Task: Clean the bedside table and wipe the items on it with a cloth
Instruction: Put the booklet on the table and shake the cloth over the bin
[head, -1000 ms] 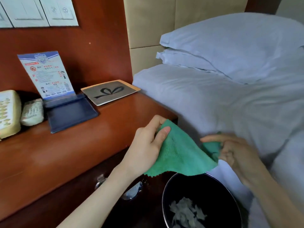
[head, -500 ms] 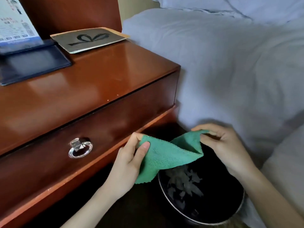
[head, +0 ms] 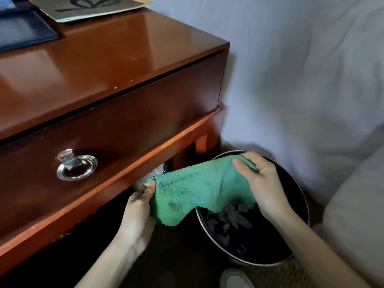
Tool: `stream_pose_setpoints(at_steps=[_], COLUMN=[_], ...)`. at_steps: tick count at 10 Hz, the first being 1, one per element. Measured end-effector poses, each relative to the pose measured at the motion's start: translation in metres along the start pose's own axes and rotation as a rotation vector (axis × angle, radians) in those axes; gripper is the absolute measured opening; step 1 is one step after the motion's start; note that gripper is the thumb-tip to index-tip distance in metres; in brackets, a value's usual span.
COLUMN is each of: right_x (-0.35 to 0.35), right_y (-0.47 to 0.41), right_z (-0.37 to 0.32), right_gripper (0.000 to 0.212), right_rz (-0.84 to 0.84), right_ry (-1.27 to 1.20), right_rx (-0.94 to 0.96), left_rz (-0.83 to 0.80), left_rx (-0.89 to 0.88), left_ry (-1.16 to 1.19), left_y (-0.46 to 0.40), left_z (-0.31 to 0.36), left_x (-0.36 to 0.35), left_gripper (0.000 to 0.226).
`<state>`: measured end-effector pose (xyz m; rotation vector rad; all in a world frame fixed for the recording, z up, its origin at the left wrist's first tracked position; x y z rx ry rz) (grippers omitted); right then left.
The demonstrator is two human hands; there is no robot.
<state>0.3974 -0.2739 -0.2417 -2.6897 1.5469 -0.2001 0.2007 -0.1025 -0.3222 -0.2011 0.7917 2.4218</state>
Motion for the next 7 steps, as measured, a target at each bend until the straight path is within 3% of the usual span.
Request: stream_pose_setpoints(at_steps=[2,4,6,7], right_x=[-0.020,-0.021,0.000,0.004], right_y=[0.000,0.000,-0.007,-0.009], right_z=[0.033,0.059,0.047,0.046], right_gripper=[0.011,0.014,0.025,0.028], right_rz=[-0.052,-0.093,-0.024,-0.050], right_ry=[-0.060,0.038,0.103,0.198], right_rx=[-0.168,-0.328,-0.231,-0.212], left_rz=[0.129,0.210,0.093,0.047], left_rx=[0.120,0.073,0.076,0.027], left_ry=[0.041,-0.055,-0.157,-0.353], left_y=[-0.010,-0.026,-0.030,-0.027], left_z=[-0.005,0.006,-0.005,-0.006], left_x=[0.015,0.029,0.027,0.022], left_gripper=[0.024,0.019,0.024,0.025])
Point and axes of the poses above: each hand's wrist, its own y-axis away from the middle knuckle, its own x-axis out of the back of the hand, z = x × y, the point moved 10 cm from there along -y, towards the middle knuckle, and after that the axes turned 2 degrees about z, right-handed, at the moved point
